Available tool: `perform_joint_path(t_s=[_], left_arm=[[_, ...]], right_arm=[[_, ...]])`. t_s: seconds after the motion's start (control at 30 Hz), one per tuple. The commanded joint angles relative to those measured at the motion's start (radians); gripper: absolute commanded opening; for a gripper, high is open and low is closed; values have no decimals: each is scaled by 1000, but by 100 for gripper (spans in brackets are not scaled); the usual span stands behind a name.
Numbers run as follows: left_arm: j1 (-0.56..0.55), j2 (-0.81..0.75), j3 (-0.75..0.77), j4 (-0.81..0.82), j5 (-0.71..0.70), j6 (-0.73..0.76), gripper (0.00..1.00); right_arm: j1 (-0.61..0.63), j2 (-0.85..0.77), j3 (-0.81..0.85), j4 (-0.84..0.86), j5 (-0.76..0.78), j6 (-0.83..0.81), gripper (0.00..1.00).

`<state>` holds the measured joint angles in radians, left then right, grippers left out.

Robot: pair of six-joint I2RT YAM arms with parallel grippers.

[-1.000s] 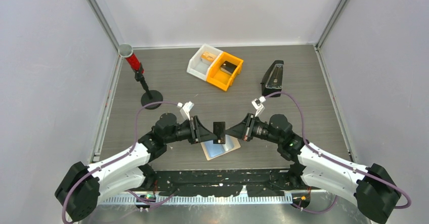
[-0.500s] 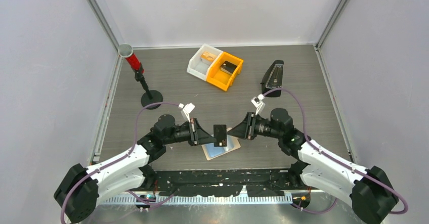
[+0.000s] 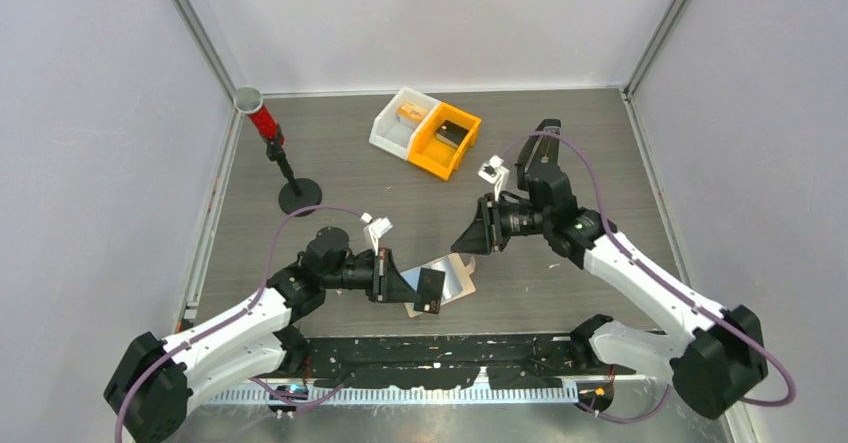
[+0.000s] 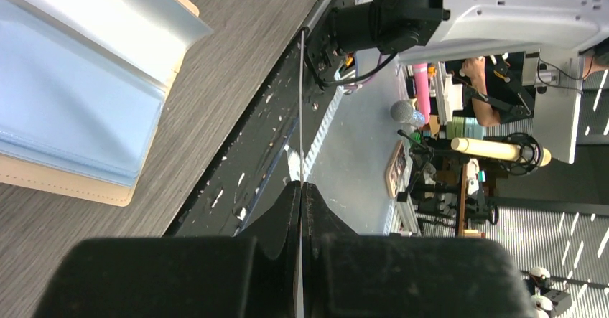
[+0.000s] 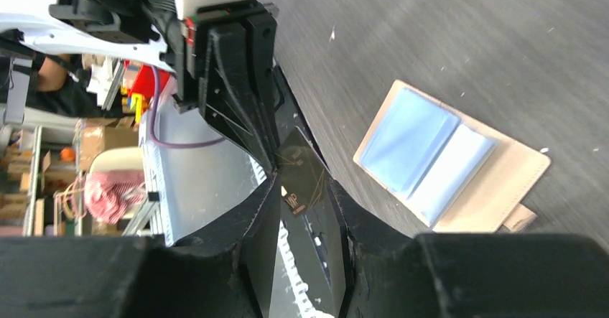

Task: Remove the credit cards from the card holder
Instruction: Place the credit card in the storage box.

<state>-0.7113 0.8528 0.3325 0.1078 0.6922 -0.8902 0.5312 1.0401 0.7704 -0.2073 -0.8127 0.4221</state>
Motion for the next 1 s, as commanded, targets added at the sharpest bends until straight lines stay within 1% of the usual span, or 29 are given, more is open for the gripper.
perform_joint_path(t_s=[0.0,0.1,0.2,0.37,0.5,0.83,0.97], left_arm=[[-1,1,36,-3,82,39,0],[-1,11,36,15,105,32,0],[-1,12,34,22,120,30,0],[-1,13,37,21,136,34,0],[-1,21,41,20,139,37,0],[-1,48,40,12,141,50,0],[-1,46,43,8,142,52,0]], right_arm=[[51,115,66,-58,-84,-98,36],[128,176,86,-48,-84,-126,37],[175,231,96,-11,-91,-129,37],[183,296,92,12,-125,-149,38],[187,316,90,16,-131,-168,38],[185,292,133,11,-110,-154,38],[185,301,150,-31,-94,-187,41]])
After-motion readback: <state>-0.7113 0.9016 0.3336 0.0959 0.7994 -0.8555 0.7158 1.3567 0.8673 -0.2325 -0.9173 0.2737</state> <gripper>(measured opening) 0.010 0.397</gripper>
